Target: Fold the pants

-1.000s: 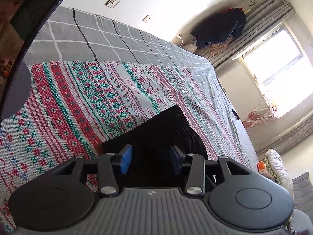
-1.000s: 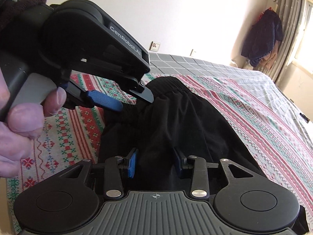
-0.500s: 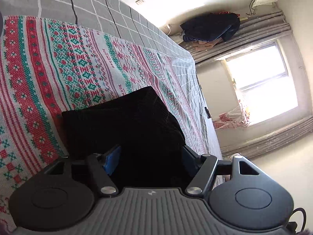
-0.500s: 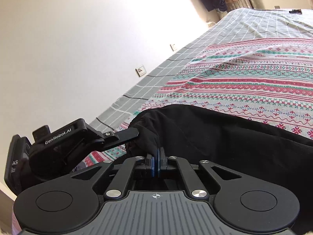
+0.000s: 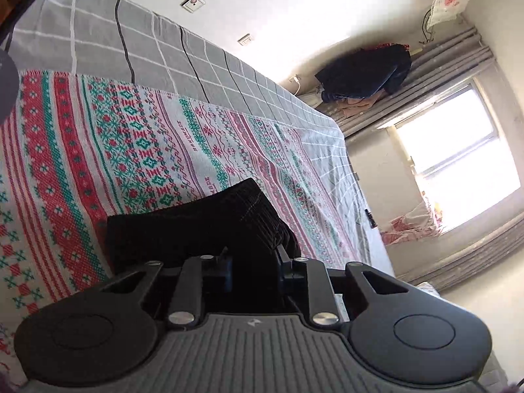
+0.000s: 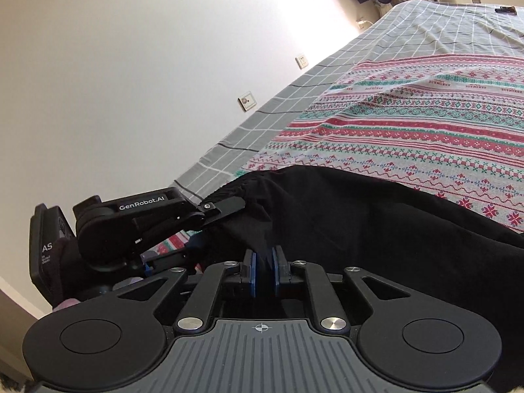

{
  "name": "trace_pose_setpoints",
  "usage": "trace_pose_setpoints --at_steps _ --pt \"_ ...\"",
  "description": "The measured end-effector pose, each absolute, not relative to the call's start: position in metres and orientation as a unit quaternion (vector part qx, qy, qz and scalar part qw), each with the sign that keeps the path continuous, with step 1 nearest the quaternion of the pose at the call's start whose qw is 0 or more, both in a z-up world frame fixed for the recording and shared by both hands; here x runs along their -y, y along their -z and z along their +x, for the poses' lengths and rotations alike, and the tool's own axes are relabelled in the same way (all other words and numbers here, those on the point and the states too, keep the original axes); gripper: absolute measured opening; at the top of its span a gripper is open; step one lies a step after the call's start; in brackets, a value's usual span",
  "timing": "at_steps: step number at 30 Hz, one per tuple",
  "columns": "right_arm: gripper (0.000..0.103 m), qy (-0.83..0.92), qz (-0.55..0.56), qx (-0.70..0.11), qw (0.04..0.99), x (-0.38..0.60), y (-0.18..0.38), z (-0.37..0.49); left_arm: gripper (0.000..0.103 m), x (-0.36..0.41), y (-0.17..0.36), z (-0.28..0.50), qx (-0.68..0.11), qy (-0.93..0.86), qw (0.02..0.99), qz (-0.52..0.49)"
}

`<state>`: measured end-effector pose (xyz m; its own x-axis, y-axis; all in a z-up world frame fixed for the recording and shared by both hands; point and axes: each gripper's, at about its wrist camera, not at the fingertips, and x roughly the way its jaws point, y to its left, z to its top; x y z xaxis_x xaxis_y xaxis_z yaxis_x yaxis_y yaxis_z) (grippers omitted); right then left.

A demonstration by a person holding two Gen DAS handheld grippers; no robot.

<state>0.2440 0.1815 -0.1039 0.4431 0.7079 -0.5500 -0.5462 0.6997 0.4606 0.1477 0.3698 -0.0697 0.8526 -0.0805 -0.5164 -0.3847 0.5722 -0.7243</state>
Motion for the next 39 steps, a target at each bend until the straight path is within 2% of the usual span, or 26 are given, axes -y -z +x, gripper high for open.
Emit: trace_pose_setpoints --at_steps 2,7,12,17,19,21,23,26,28,30,34,37,39 --pt "0.021 -0.368 0.068 -0.370 0.850 -0.185 0.105 0.233 0.043 -0.369 0.066 0.148 -0.283 -0.124 0.858 -0.410" --pt "0.021 -0.355 -0.016 -0.379 0.855 -0.186 0.118 0.205 0.042 -0.377 0.071 0.150 -0.327 -0.145 0.859 -0.365" --pt "0.021 -0.346 -0.037 -0.388 0.853 -0.166 0.131 0.180 0.042 -0.373 0.068 0.148 -0.345 -0.156 0.871 -0.314" --pt "0.021 -0.337 -0.032 -0.406 0.849 -0.146 0.137 0.163 0.043 -0.352 0.056 0.150 -0.356 -0.206 0.885 -0.219" --pt "0.021 -0.341 -0.032 -0.414 0.843 -0.142 0.139 0.155 0.049 -0.343 0.058 0.155 -0.370 -0.232 0.883 -0.173" --pt "0.021 -0.341 -0.039 -0.421 0.839 -0.139 0.141 0.147 0.069 -0.336 0.059 0.157 -0.379 -0.255 0.880 -0.134" --pt "0.021 -0.344 -0.050 -0.422 0.837 -0.138 0.139 0.138 0.078 -0.329 0.054 0.155 -0.378 -0.275 0.878 -0.102" --pt "0.021 -0.341 -0.058 -0.425 0.837 -0.128 0.132 0.127 0.082 -0.328 0.044 0.145 -0.365 -0.262 0.886 -0.114" --pt "0.030 -0.328 -0.061 -0.416 0.846 -0.115 0.125 0.120 0.087 -0.325 0.038 0.135 -0.358 -0.243 0.891 -0.137" --pt "0.047 -0.304 -0.059 -0.407 0.860 -0.097 0.117 0.114 0.089 -0.315 0.032 0.127 -0.355 -0.224 0.896 -0.144" --pt "0.051 -0.224 -0.071 -0.394 0.889 -0.054 0.108 0.107 0.091 -0.284 0.027 0.117 -0.358 -0.177 0.906 -0.142" --pt "0.060 -0.145 -0.089 -0.386 0.907 -0.020 0.106 0.103 0.094 -0.252 0.028 0.116 -0.366 -0.117 0.911 -0.148" --pt "0.061 -0.095 -0.095 -0.386 0.913 0.006 0.107 0.103 0.096 -0.229 0.030 0.115 -0.375 -0.071 0.912 -0.152"
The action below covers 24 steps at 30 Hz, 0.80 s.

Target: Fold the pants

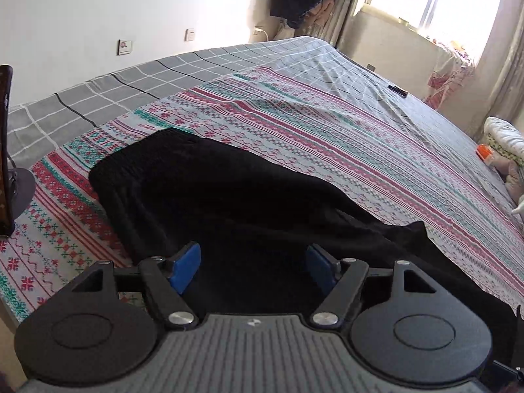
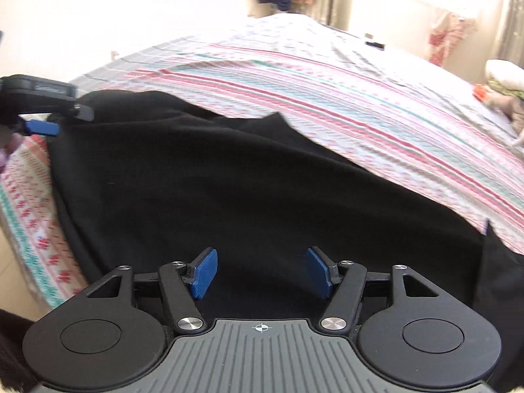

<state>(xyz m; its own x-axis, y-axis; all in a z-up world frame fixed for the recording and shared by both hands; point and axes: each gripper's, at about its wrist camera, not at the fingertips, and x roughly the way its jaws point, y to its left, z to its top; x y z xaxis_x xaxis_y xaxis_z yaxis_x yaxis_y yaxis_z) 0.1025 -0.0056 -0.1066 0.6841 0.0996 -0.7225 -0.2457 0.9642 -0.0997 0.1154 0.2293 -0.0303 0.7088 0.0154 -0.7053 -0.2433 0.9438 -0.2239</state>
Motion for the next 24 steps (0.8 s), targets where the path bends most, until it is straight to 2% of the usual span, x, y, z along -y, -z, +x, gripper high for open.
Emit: trace_pose_setpoints --at_steps 11,17,24 --pt "0.064 0.053 -0.044 -0.399 0.914 0.126 0.111 0.113 0.103 -0.104 0.061 0.117 -0.426 0.091 0.895 -0.094" --pt "0.064 0.102 -0.028 -0.385 0.917 0.165 0.122 0.142 0.103 -0.061 0.068 0.122 -0.424 0.141 0.893 -0.063" --pt "0.061 0.145 0.050 -0.366 0.918 0.202 0.130 0.182 0.103 -0.031 0.079 0.130 -0.434 0.172 0.884 -0.033"
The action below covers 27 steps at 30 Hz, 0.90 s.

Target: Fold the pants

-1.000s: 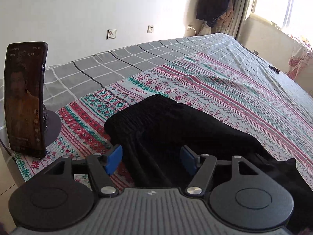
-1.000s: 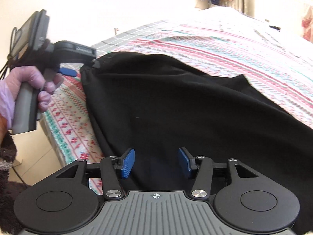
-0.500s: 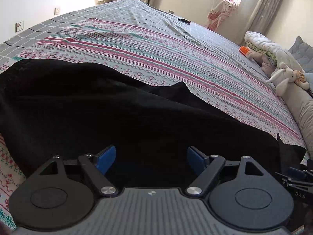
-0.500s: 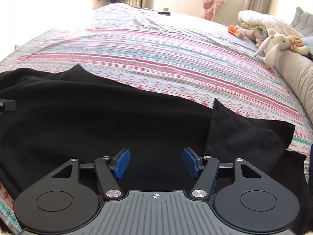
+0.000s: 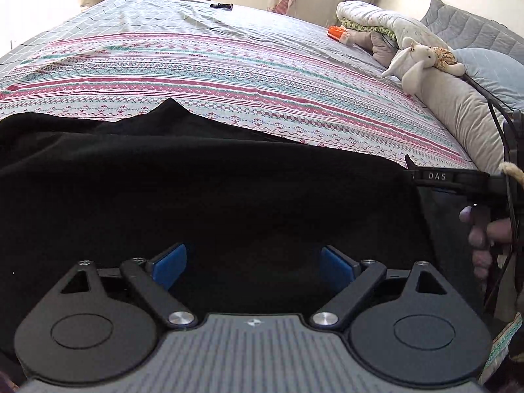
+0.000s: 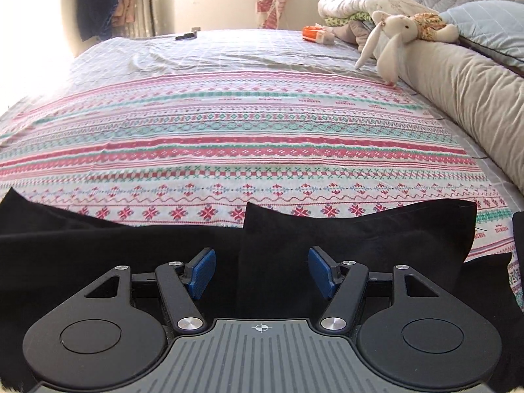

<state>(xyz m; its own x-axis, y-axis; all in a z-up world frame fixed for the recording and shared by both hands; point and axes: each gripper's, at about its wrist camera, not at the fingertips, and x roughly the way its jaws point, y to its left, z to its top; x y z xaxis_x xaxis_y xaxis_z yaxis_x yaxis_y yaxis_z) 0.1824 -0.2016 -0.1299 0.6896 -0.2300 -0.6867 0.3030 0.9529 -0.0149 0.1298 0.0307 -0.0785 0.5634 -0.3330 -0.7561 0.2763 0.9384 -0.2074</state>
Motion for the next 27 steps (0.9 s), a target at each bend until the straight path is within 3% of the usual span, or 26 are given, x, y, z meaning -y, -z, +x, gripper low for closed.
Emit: trace_pose_setpoints --at_steps 4,8,11,21,27 --pt "0.054 0.169 0.063 -0.363 0.914 0.212 0.136 0.194 0.103 -0.026 0.083 0.134 -0.447 0.173 0.877 -0.033" --pt "0.011 0.184 0.059 -0.367 0.910 0.221 0.139 0.197 0.103 -0.018 0.081 0.134 -0.449 0.181 0.875 -0.025" --pt "0.000 0.193 0.061 -0.365 0.909 0.234 0.132 0.190 0.103 -0.008 0.079 0.133 -0.450 0.198 0.871 -0.020" --pt "0.000 0.236 0.071 -0.327 0.912 0.302 0.074 0.078 0.103 0.057 0.072 0.090 -0.430 0.342 0.834 0.043" --pt "0.000 0.256 0.097 -0.334 0.902 0.337 0.078 0.003 0.103 0.095 0.075 0.054 -0.419 0.404 0.811 0.070"
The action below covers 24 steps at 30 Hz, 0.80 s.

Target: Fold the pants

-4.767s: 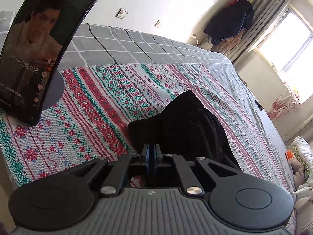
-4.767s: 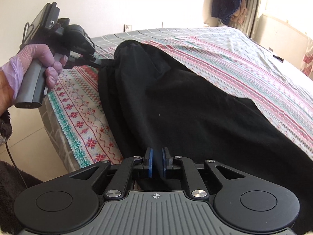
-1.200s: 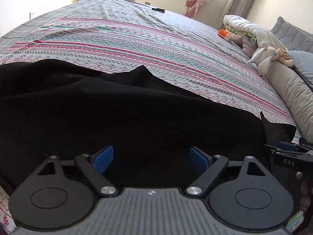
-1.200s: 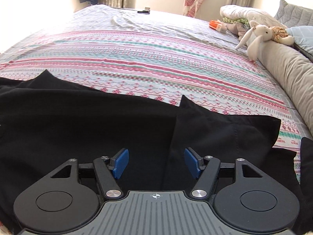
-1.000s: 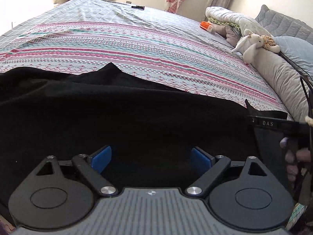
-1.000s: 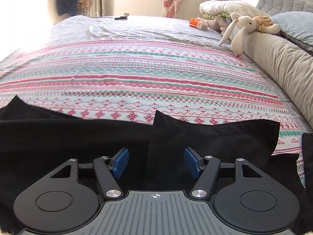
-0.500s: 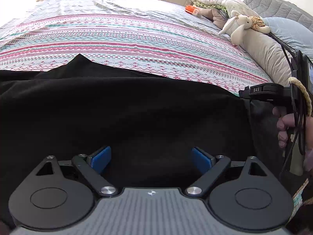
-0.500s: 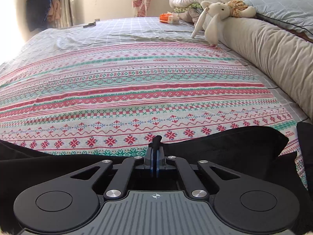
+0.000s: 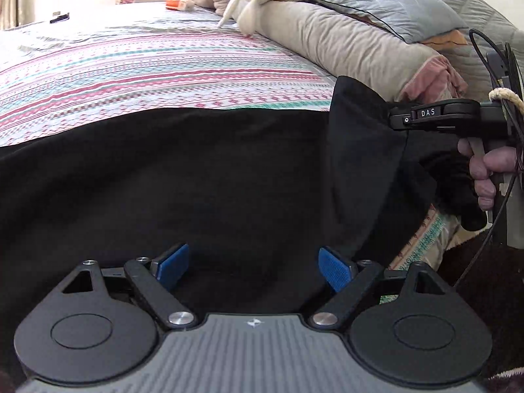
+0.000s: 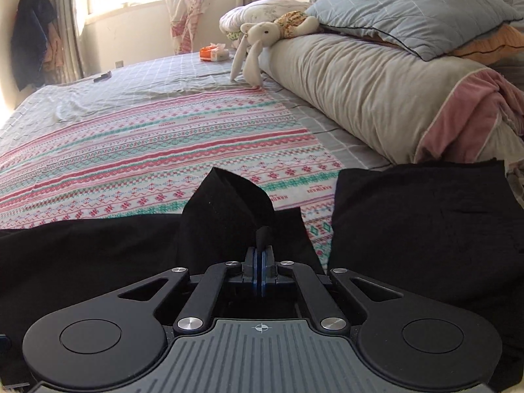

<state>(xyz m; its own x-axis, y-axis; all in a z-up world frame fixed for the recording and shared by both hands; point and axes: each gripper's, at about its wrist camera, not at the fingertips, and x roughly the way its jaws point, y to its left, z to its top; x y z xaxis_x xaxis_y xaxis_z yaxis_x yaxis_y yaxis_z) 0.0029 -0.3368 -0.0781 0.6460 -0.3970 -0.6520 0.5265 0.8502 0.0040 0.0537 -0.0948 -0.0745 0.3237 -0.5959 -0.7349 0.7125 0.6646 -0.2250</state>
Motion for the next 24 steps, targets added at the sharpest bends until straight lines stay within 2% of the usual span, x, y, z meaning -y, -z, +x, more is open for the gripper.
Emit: trace_pose_setpoints --at_steps 3,13,24 --pt "0.000 0.263 0.105 -0.338 0.898 0.344 0.090 -0.024 0.103 0.108 0.076 0.036 -0.413 0.400 0.813 0.093" --pt "0.000 0.263 0.059 -0.380 0.885 0.332 0.135 -0.060 0.103 0.112 0.089 -0.001 -0.417 0.369 0.827 0.079" --pt "0.000 0.290 -0.022 -0.406 0.866 0.308 0.136 -0.062 0.102 0.106 0.089 0.000 -0.419 0.365 0.826 0.089"
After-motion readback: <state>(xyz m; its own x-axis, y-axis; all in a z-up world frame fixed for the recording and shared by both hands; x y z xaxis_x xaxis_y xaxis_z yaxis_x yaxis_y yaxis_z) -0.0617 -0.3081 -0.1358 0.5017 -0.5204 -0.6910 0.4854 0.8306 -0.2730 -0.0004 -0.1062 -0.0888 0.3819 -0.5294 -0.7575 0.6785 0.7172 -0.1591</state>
